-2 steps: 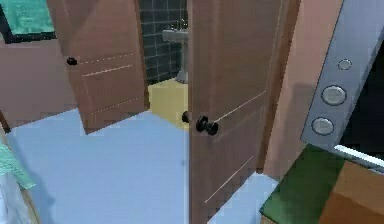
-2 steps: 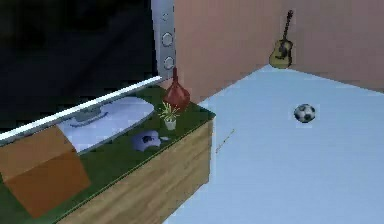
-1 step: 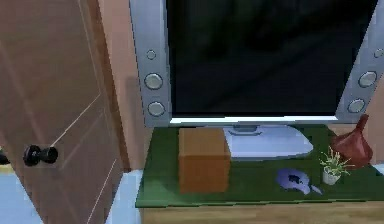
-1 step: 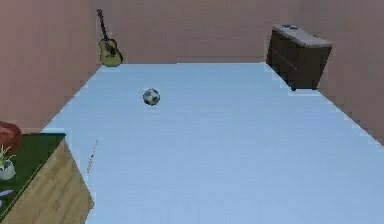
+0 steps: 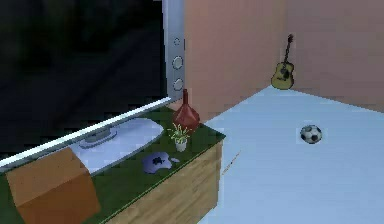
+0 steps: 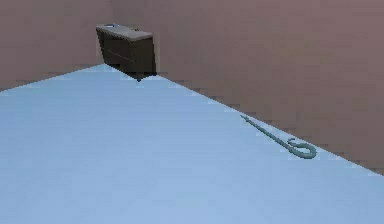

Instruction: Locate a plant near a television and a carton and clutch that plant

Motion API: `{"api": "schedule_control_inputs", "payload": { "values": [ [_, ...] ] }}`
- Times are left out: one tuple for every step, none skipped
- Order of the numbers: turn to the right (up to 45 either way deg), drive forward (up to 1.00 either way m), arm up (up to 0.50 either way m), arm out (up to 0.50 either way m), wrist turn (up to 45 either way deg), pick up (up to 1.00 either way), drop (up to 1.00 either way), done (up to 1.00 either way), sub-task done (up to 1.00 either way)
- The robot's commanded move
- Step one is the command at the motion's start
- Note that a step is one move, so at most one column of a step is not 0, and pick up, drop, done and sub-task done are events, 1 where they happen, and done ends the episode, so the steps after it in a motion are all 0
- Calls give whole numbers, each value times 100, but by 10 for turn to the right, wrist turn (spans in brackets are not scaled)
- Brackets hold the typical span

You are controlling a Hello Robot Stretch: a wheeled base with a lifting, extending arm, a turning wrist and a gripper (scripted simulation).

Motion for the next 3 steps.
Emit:
{"api": "schedule_control_inputs", "payload": {
  "values": [
    [180, 0, 0, 0, 0, 0, 0, 0, 0],
    [0, 95, 0, 0, 0, 0, 0, 0, 0],
    [-450, 0, 0, 0, 0, 0, 0, 0, 0]
  ]
}}
